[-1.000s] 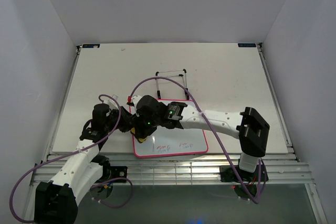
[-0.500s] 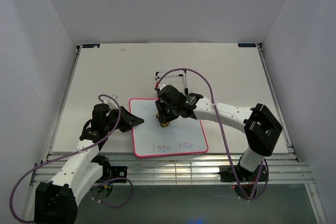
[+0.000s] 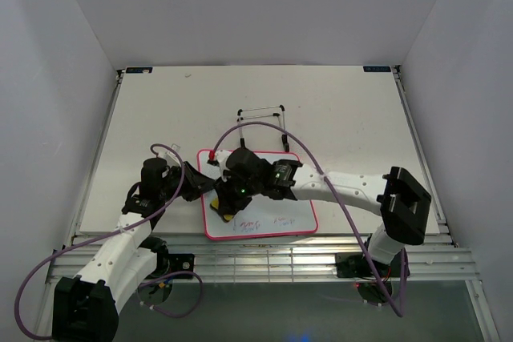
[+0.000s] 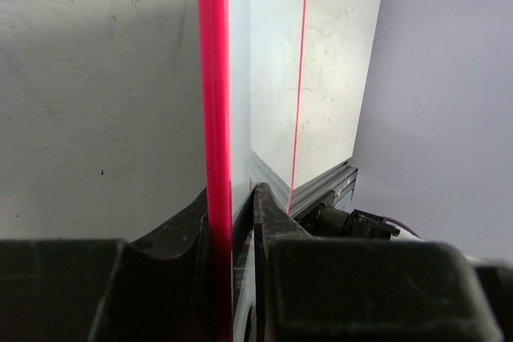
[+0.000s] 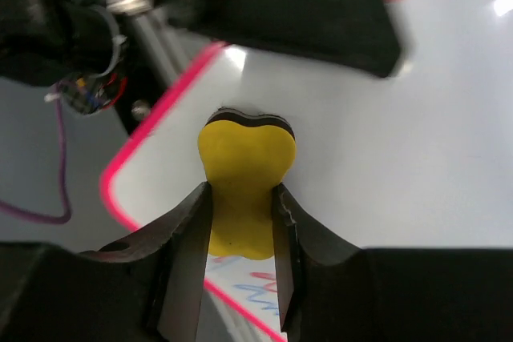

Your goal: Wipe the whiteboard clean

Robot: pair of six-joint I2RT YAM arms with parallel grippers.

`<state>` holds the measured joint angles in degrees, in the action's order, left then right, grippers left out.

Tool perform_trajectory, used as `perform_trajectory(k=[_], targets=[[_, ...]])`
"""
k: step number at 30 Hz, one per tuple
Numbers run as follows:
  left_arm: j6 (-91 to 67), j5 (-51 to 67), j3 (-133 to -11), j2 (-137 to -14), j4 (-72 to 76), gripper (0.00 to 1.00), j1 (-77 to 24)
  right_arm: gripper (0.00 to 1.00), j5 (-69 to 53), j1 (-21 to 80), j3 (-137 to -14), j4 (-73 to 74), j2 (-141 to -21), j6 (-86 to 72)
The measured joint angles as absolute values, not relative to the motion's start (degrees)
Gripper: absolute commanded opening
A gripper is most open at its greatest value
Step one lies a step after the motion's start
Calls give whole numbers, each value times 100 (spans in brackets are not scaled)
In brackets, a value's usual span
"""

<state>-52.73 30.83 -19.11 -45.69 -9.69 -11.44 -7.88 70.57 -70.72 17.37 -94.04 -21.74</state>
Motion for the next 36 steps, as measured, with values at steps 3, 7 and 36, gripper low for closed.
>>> perform_trajectory(k=[3, 7, 36], targets=[[-5293, 3076, -1911, -4576, -939, 0, -1146, 8, -919, 6469, -7030, 1752, -9476, -2104], [-5330, 3059, -1911, -4576, -917, 0, -1146, 8, -620, 5553, -7022, 1892, -9668, -1975], [-5347, 2993, -1828, -4547, -897, 0, -1160, 8, -287, 6584, -4324, 803, -7526, -3111]])
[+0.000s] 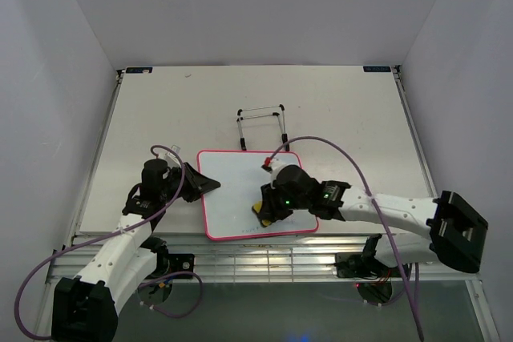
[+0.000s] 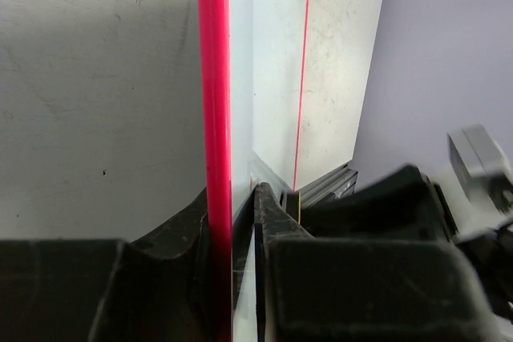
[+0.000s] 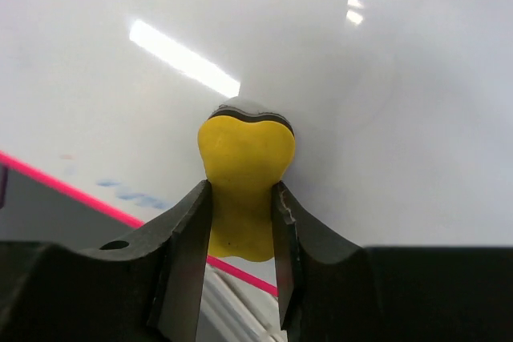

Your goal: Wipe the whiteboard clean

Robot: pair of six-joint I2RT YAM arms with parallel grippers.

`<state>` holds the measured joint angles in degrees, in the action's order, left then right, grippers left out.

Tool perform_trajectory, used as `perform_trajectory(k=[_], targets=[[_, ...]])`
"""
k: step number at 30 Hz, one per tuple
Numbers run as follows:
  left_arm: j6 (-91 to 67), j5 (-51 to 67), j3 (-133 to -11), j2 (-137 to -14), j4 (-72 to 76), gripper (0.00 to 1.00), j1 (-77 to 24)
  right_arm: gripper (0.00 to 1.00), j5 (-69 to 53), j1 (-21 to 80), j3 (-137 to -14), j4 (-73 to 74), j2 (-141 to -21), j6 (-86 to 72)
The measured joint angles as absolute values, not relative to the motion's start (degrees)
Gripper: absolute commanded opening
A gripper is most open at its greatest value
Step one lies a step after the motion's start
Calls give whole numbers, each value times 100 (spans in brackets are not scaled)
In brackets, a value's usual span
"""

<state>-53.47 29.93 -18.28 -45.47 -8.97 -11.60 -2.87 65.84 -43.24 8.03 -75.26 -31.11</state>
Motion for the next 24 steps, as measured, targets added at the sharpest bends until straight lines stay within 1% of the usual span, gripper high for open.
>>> perform_trajectory(k=[5, 7, 10, 14, 20, 24], targets=[[-5387, 2965, -1828, -4447, -930, 0, -1181, 8, 12, 5660, -3070, 1114, -6344, -3465], [-5402, 2958, -1828, -4429, -939, 0, -1184, 8, 64, 5553, -2912, 1245, -6128, -3551], [-5406, 2961, -1828, -4431, -932, 0, -1184, 8, 75, 5614, -2985, 1271, -6193, -3579], [-5363, 2976, -1828, -4429, -928, 0, -1157, 8, 259, 6206, -3597, 1437, -6742, -3599], [-5363, 2978, -1828, -4429, -932, 0, -1153, 8, 198, 7520, -5290, 1306, -8044, -3658], [-5365, 2978, -1826, -4431, -934, 0, -1153, 8, 89, 7948, -6106, 1232, -8652, -3669]])
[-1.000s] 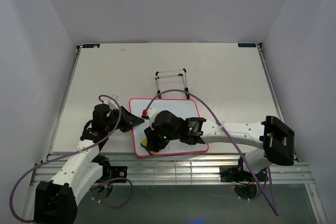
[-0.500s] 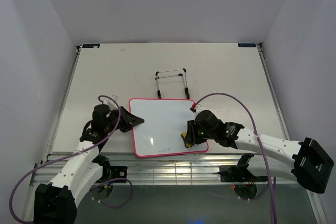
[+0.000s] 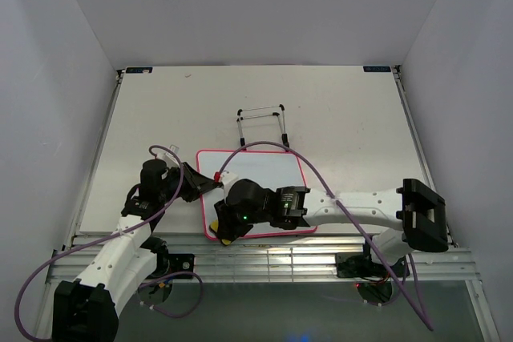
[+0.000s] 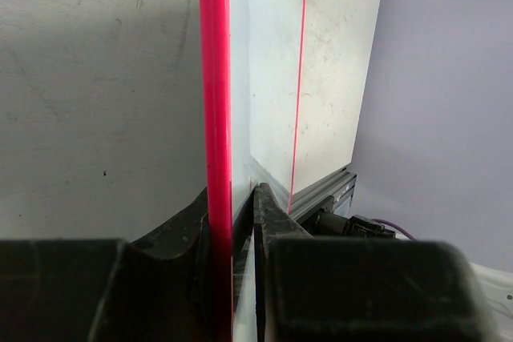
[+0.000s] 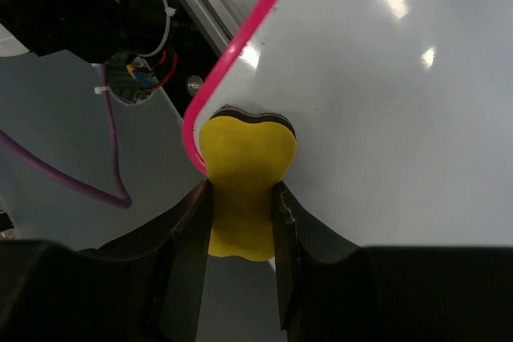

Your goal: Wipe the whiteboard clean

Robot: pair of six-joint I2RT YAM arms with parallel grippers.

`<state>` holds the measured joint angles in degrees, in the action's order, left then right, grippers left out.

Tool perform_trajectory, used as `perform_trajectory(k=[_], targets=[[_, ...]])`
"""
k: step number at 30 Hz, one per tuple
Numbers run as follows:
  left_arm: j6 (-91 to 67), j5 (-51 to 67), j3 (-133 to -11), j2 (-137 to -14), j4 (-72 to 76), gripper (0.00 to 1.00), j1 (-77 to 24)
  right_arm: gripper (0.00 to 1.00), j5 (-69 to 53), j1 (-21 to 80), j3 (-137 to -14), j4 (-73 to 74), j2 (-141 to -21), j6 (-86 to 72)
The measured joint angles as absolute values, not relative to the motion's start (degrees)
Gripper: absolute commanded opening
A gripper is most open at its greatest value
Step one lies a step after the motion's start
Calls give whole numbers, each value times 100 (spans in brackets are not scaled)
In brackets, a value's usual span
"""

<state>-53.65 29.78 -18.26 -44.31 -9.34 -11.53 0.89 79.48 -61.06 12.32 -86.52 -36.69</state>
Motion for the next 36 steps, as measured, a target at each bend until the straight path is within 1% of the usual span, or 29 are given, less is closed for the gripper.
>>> perform_trajectory(k=[4, 6, 10, 15, 17, 20, 23, 26, 33, 36], targets=[[-5371, 2967, -1824, -4431, -932, 0, -1153, 8, 117, 8044, -6267, 1234, -8759, -3701], [-5389, 2945, -1824, -4431, -919, 0, -1164, 8, 154, 7979, -5909, 1035, -8538, -3787], [-5382, 2917, -1824, -4434, -939, 0, -1179, 8, 215, 7631, -4484, 856, -7463, -4150], [-5371, 2891, -1824, -4414, -952, 0, -1184, 8, 132, 6639, -2633, 849, -5714, -4668], [-5391, 2891, -1824, -4403, -947, 0, -1184, 8, 102, 6296, -2263, 985, -5201, -4786], [-5411, 2891, -1824, -4405, -934, 0, -1184, 8, 115, 5911, -2104, 1406, -4825, -4805], [-5413, 2893, -1824, -4429, -897, 0, -1184, 8, 95, 5690, -2123, 1662, -4823, -4770], [-5411, 2895, -1824, -4453, -871, 0, -1181, 8, -34, 5631, -2305, 1702, -5081, -4652], [-5406, 2893, -1826, -4442, -854, 0, -1144, 8, -233, 6064, -3201, 1605, -6130, -4156], [-5402, 2882, -1848, -4445, -869, 0, -1146, 8, -281, 6077, -3395, 1608, -6340, -3964]])
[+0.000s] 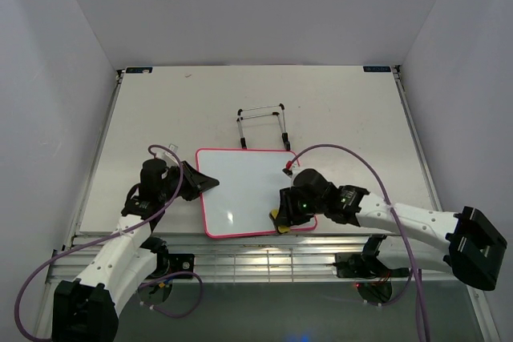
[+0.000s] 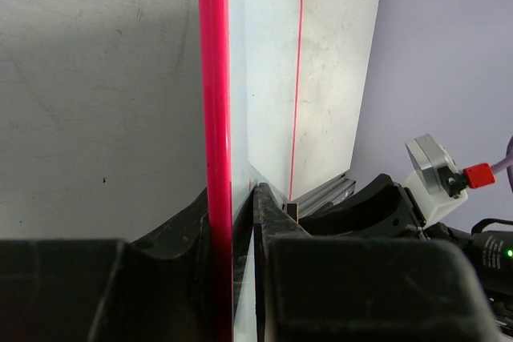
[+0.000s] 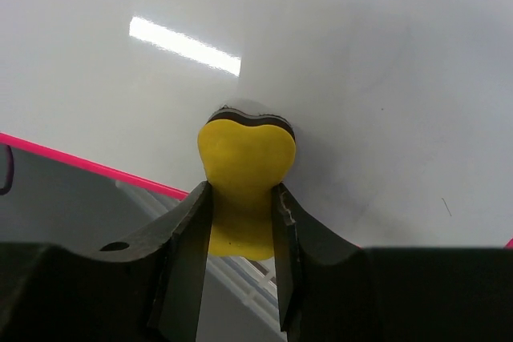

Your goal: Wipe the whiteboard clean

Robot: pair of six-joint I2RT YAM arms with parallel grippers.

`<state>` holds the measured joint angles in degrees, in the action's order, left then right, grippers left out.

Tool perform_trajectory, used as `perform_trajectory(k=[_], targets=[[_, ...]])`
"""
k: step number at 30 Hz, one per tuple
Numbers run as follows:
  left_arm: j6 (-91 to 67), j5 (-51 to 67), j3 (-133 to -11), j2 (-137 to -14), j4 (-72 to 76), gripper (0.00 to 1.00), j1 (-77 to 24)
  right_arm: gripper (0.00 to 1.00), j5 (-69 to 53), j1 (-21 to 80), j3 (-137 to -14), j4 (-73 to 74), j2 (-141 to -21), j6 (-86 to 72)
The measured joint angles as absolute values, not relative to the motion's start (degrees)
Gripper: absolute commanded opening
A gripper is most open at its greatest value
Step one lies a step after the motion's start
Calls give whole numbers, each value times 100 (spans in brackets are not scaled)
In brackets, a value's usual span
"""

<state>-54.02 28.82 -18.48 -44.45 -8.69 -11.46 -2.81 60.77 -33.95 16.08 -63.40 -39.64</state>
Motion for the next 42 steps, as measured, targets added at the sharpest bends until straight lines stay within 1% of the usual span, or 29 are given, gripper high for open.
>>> perform_trajectory(k=[3, 7, 9, 17, 21, 26, 30, 36, 40, 42], targets=[[-5404, 2847, -1850, -4445, -880, 0, -1146, 8, -596, 5507, -3081, 1452, -6154, -3883], [-5406, 2842, -1859, -4442, -886, 0, -1149, 8, -687, 4735, -2274, 1378, -5358, -3953], [-5406, 2838, -1859, -4442, -880, 0, -1153, 8, -722, 4508, -2084, 1439, -5124, -4001], [-5391, 2801, -1907, -4453, -906, 0, -1146, 8, -648, 4357, -2235, 1653, -5371, -4254], [-5369, 2805, -1925, -4458, -919, 0, -1142, 8, -274, 4285, -2206, 1879, -5157, -4438], [-5367, 2810, -1925, -4442, -917, 0, -1135, 8, -73, 3743, -1968, 2283, -4700, -4464], [-5365, 2823, -1925, -4442, -897, 0, -1122, 8, -161, 3391, -1885, 2408, -4626, -4309], [-5341, 2906, -1922, -4497, -843, 0, -1081, 8, -287, 3376, -2316, 2827, -4722, -3817], [-5347, 2936, -1909, -4499, -810, 0, -1070, 8, -578, 3417, -3098, 2945, -4853, -3483], [-5349, 2941, -1898, -4499, -775, 0, -1070, 8, -690, 3640, -3489, 2794, -5124, -3356]])
